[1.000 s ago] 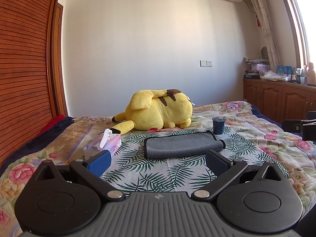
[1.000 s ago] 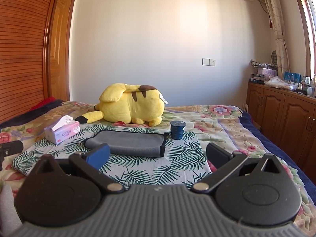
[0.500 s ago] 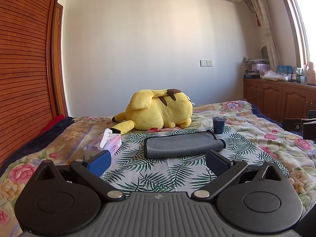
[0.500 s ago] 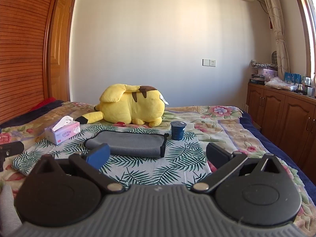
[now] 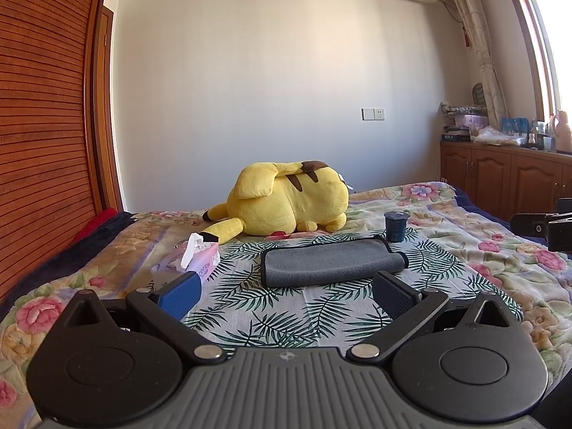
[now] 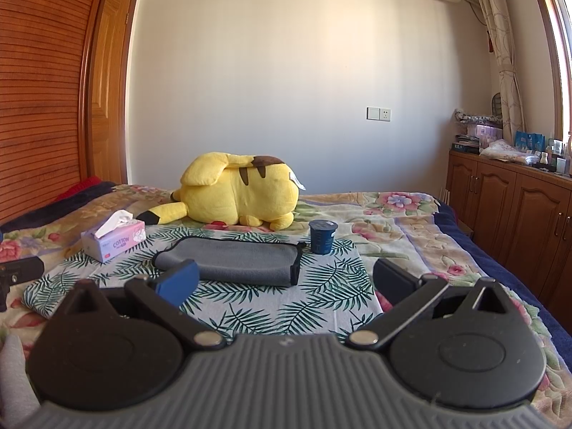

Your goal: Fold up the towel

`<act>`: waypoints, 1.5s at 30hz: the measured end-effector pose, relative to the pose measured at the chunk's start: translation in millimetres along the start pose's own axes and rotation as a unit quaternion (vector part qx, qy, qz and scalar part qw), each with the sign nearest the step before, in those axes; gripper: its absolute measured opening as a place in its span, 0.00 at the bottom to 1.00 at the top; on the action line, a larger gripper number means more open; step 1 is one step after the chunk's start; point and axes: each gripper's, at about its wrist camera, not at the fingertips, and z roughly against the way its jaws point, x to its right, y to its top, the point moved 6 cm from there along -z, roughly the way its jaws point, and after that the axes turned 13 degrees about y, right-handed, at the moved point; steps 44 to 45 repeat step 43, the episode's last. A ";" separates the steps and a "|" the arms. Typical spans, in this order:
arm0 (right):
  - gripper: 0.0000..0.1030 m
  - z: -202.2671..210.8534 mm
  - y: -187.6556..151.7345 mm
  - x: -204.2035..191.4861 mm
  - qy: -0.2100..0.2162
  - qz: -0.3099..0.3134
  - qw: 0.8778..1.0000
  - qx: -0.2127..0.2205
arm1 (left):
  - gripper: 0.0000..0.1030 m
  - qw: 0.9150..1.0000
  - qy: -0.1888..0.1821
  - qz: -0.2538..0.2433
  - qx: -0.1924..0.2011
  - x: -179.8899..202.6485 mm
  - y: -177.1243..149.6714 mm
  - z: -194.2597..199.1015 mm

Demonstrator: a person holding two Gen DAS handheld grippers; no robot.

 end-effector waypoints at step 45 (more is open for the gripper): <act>1.00 0.9 1.4 -1.6 0.000 0.001 1.000 0.002 | 0.84 1.000 0.000 -0.007 0.000 -0.2 -2.3 -0.5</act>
